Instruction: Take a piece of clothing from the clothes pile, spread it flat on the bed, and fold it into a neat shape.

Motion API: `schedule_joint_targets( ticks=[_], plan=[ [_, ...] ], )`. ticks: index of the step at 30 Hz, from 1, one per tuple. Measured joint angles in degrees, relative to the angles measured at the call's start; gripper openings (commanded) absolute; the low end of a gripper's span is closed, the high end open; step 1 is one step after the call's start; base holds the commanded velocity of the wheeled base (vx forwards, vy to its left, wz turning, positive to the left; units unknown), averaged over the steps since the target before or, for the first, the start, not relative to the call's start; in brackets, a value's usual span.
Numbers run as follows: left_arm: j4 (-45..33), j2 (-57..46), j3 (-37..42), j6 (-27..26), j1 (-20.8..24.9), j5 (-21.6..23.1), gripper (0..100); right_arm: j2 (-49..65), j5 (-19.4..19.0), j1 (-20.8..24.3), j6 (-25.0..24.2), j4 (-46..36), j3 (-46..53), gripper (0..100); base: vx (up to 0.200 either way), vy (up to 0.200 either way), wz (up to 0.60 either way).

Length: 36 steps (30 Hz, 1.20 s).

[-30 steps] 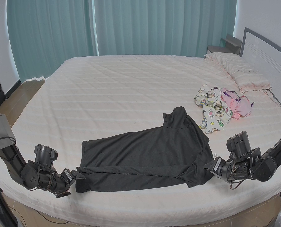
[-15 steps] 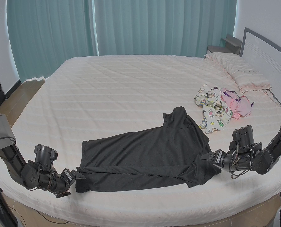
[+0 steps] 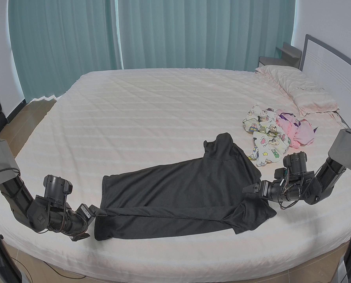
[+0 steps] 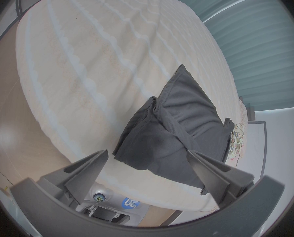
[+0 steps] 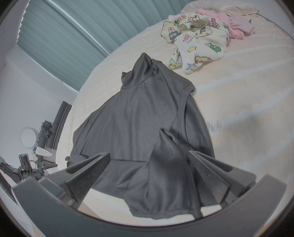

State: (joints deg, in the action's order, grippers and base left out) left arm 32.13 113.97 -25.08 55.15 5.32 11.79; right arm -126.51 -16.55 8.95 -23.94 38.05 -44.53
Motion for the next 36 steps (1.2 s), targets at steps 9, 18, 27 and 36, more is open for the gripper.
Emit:
schedule_joint_targets(
  ticks=[9,18,27,36],
  plan=[
    [-0.01,0.80,-1.33,0.49,-0.05,-0.02,100,-3.86,-0.57,-0.88,1.85,0.05,-3.60,0,0.000,0.000,0.00],
    [0.00,1.72,-3.43,0.95,-0.11,-4.82,100,-6.38,-0.77,-0.90,1.37,0.44,-5.07,0,0.000,0.000,0.00],
    [0.10,4.72,-5.60,1.10,0.27,-8.00,100,-6.42,-0.57,-3.94,-0.71,1.55,-5.18,0,0.000,0.000,0.00],
    [0.11,6.56,-7.03,1.18,0.33,-10.40,100,-6.03,-0.44,-5.79,-5.42,6.40,-4.23,0,0.000,0.000,0.00]
  ],
)
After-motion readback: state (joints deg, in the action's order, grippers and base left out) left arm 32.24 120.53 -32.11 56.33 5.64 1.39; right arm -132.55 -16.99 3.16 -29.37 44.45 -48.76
